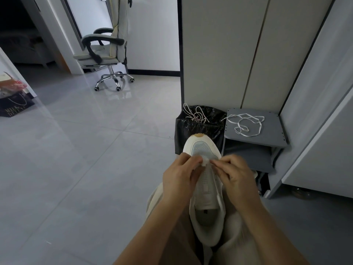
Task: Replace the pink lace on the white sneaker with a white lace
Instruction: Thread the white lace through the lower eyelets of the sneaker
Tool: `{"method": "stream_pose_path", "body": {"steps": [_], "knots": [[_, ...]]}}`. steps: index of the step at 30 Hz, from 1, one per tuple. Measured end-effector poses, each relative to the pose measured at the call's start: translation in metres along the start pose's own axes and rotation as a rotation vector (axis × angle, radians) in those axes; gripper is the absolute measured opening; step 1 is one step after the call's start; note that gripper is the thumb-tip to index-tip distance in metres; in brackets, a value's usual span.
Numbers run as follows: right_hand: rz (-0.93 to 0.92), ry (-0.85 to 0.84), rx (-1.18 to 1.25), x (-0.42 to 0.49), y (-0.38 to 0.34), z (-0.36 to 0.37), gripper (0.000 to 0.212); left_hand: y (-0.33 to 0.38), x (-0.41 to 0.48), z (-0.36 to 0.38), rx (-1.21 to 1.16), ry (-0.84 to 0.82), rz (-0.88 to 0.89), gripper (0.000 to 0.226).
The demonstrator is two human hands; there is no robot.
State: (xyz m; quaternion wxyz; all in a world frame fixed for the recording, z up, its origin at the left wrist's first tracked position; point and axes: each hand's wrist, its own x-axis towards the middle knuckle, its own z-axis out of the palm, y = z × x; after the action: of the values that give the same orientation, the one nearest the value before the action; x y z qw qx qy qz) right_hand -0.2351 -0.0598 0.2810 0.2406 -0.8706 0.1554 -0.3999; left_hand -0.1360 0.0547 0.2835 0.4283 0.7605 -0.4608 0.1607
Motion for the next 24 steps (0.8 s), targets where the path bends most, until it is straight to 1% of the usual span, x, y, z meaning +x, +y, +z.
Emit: {"method": "stream_pose_path", "body": {"steps": [2, 4, 7, 8, 11, 15, 20, 24], "knots": [[-0.021, -0.019, -0.046, -0.001, -0.001, -0.006, 0.035, 0.003, 0.001, 0.003, -0.059, 0.003, -0.019, 0.014], [-0.03, -0.018, -0.074, -0.002, -0.001, -0.013, 0.035, 0.006, 0.0, 0.007, -0.115, 0.013, -0.032, 0.012], [0.017, -0.001, -0.075, -0.002, 0.003, -0.022, 0.022, 0.009, -0.003, 0.013, -0.148, 0.028, -0.029, 0.009], [0.034, 0.002, -0.063, -0.002, 0.003, -0.023, 0.02, 0.009, -0.003, 0.014, -0.159, 0.032, -0.028, 0.009], [0.059, 0.014, 0.025, -0.003, 0.002, -0.025, 0.022, 0.009, -0.005, 0.018, -0.199, 0.043, -0.025, 0.009], [0.097, 0.016, 0.081, -0.003, 0.001, -0.022, 0.011, 0.011, -0.005, 0.021, -0.219, 0.065, -0.008, 0.011], [0.136, 0.015, 0.106, -0.003, 0.005, -0.026, 0.012, 0.011, -0.004, 0.023, -0.231, 0.082, -0.01, 0.01], [0.12, 0.001, 0.123, -0.003, 0.006, -0.027, 0.012, 0.012, -0.005, 0.024, -0.238, 0.082, -0.02, 0.009]]}}
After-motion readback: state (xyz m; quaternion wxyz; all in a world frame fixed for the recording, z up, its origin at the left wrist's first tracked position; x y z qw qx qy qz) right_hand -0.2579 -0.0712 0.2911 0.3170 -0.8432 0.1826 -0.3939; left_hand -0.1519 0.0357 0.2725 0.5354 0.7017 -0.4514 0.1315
